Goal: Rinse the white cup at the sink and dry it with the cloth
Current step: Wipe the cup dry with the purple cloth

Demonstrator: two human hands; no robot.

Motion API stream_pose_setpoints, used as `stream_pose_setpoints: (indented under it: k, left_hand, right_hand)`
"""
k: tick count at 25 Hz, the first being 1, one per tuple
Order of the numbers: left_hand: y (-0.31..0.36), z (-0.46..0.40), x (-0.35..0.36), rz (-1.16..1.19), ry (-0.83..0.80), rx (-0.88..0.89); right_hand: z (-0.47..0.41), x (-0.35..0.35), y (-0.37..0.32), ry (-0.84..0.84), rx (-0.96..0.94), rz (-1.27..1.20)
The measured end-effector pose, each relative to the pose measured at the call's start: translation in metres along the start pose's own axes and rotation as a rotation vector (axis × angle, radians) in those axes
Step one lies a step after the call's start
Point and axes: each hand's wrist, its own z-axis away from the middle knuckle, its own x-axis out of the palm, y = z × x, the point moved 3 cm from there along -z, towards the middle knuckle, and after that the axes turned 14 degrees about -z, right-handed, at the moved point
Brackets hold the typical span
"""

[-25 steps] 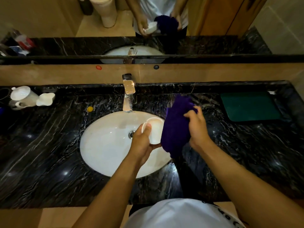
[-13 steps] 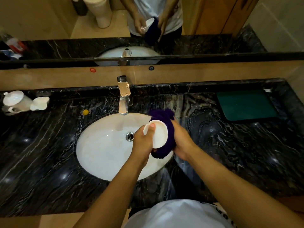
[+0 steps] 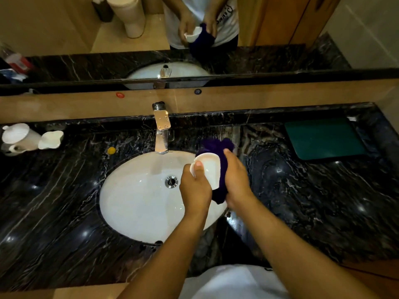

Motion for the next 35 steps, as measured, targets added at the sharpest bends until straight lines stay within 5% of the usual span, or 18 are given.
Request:
stream_pose_setpoints:
  k: [5, 8, 12, 15, 19, 21, 24, 26, 30, 33, 35]
  left_hand:
    - [0.0, 0.0, -0.004, -0.144, -0.179, 0.198]
    - [0.004, -0.007, -0.004, -0.126, -0.078, 0.192]
    - [0.004, -0.007, 0.003, 0.031, 0.126, -0.074]
    - [0.001, -0.004, 0.013, 0.106, 0.123, -0.257]
    - [-0.001, -0.006, -0.008, -0.168, -0.05, 0.069]
    - [0.007, -0.018, -0.02, -0.435, -0.227, 0.287]
    - [0.015, -0.028, -0.017, -0.63, -0.336, 0.349]
    - [0.011, -0.021, -0.006, -0.462, -0.26, 0.212]
    - [-0.001, 0.003, 0.023, 0.187, -0.16, -0.399]
    - [-0.01, 0.002, 0.018, 0.095, -0.322, -0.292]
    - [-0.01, -0.012, 0.004, -0.21, -0.397, -0.025]
  right_hand:
    - [-0.01, -0.004, -0.034, -0.277, 0.237, 0.274]
    - [-0.005, 0.0, -0.023, -0.235, 0.129, 0.078]
    - [0.017, 0.005, 0.009, -0.083, 0.059, -0.239]
    - [0.028, 0.006, 0.024, -0.061, -0.052, -0.136]
    - [0.008, -0.009, -0.02, -0.17, -0.271, 0.186]
    - [-0.005, -0.013, -0.049, -0.371, -0.131, 0.417]
    - [-0.011, -0.008, -0.061, -0.574, 0.045, 0.63]
    - [-0.01, -0.004, -0.053, -0.401, -0.052, 0.49]
    - [0.011, -0.001, -0.006, -0.009, -0.281, 0.225]
    - [0.006, -0.015, -0.007, 0.047, -0.268, 0.245]
    - [-0.006, -0.023, -0.029, -0.147, -0.164, 0.394]
